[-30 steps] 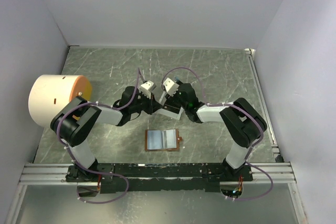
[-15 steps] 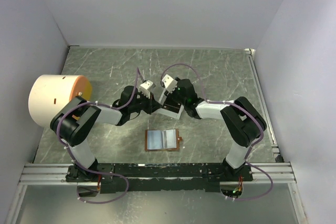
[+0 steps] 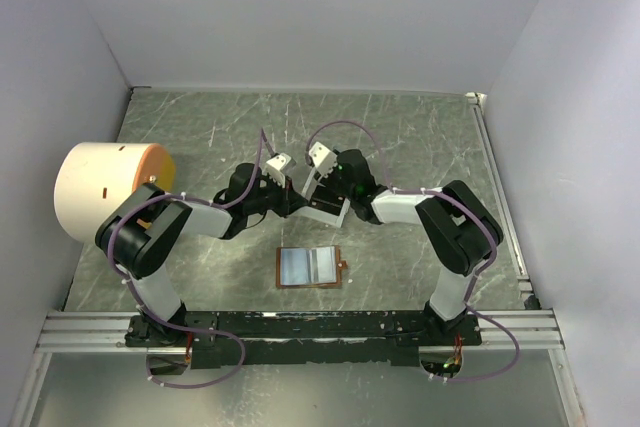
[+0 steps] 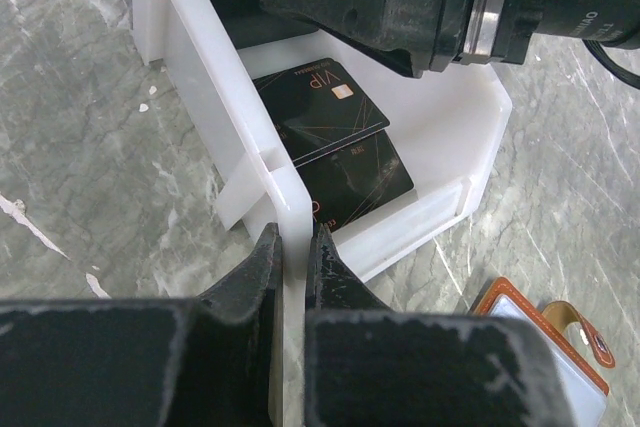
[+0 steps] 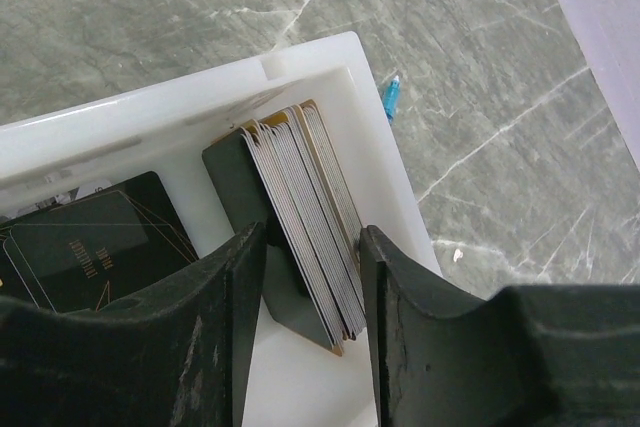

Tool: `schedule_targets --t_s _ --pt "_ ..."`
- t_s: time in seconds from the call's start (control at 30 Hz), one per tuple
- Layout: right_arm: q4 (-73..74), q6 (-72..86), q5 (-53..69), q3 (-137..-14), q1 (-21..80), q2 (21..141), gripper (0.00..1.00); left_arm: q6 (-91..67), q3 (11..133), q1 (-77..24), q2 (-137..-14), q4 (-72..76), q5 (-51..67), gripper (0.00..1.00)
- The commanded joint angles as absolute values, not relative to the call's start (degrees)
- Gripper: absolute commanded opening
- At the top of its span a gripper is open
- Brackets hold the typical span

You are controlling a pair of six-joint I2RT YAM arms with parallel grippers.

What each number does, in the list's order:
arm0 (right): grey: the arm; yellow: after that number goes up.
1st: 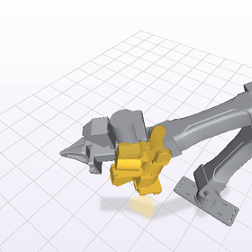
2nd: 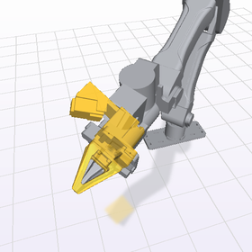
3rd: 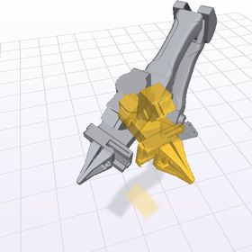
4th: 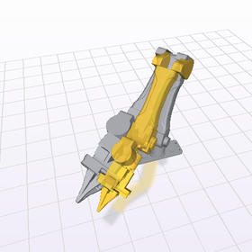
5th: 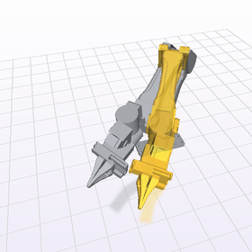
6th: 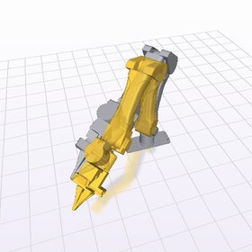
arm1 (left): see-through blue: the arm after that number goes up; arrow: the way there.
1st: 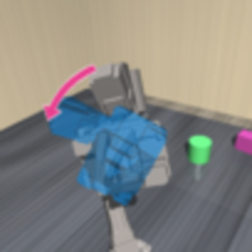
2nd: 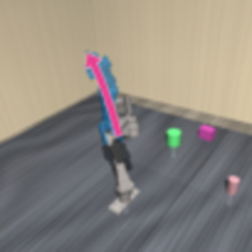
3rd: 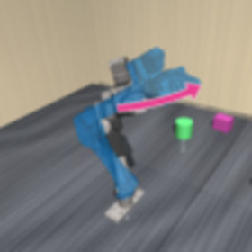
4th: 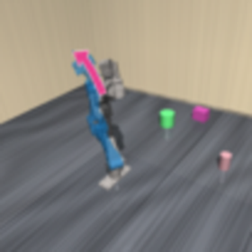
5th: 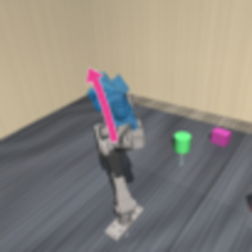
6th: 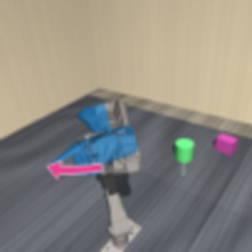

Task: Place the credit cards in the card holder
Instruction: Pick up the credit card from the storage box.

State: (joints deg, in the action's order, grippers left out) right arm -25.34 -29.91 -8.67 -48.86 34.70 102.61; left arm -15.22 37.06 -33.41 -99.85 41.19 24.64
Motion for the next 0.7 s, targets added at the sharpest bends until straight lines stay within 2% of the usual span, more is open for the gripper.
schedule_targets --t_s 0.0,0.13,0.3,0.53,0.67 --pt "-24.13 -30.93 -7.19 -49.75 33.84 103.37 0.42 -13.42 37.17 -33.38 -98.79 44.24 29.72 0.07" --pt "-24.23 -32.24 -7.38 -50.65 33.84 104.54 0.47 -13.65 37.50 -33.31 -99.22 44.37 30.33 0.07" --pt "-22.95 -33.85 -7.88 -52.35 33.84 105.40 0.48 -13.70 37.55 -33.17 -99.45 44.65 30.54 0.07" --pt "-24.88 -34.28 -11.39 -52.24 33.44 104.13 0.31 -13.53 37.03 -32.72 -99.27 44.66 30.63 0.07" --pt "-25.14 -33.48 -10.77 -52.28 32.84 103.02 0.28 -13.95 36.97 -32.44 -99.46 44.89 30.84 0.07"
